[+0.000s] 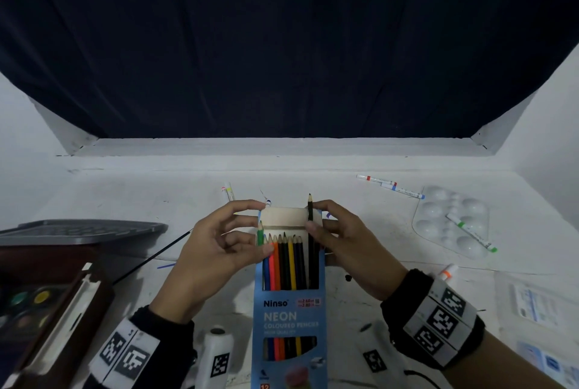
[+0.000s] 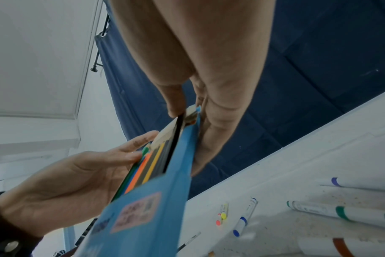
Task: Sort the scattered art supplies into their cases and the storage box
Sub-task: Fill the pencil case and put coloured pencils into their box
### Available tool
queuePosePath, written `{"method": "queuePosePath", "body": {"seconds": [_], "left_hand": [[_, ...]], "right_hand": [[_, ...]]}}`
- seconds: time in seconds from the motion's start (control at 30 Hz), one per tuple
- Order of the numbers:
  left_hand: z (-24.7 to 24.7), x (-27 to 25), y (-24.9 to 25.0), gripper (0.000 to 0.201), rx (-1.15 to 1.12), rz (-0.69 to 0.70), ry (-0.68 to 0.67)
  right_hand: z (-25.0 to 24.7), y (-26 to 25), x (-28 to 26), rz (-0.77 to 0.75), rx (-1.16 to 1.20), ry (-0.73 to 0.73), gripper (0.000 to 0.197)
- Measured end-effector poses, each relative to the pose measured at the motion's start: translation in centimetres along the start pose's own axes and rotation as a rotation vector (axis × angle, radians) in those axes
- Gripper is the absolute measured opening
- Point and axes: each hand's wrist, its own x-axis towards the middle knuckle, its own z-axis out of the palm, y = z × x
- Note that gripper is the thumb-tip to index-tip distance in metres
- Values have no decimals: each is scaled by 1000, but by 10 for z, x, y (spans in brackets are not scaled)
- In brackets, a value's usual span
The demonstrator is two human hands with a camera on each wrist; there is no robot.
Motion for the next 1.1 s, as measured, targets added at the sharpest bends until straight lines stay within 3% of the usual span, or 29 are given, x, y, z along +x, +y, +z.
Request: {"method": "queuePosePath", "body": {"seconds": [0.17,0.4,0.5,0.63,0.7,0.9,1.03,1.1], "left_hand": [[2,0,0,25,46,28,44],[1,0,1,41,0,3,-1],[1,0,0,43,-8,0,-10],[2,-3,-4,45,-1,29,-6],[2,-3,-6,45,7,34,4],[4,-3,-4,45,7,62,-7],[3,-4,0,22,133,145,-53],[1,-4,-3,19,251,185,-76]], "right_hand": [[-5,2,1,-38,-64,-6,36],[-7,-3,-3,-87,-111,-38,62],[-7,-3,-5,-106,-80,-62,54],[-6,1,-9,-69,29,-54,24],[-7,4,-9,-41,76,-55,18],[-9,5,-8,-72,-6,-70,38],[-11,0,-8,-94,-34,-83,44],[-10,0,-8,-109,-29,-74,48]]}}
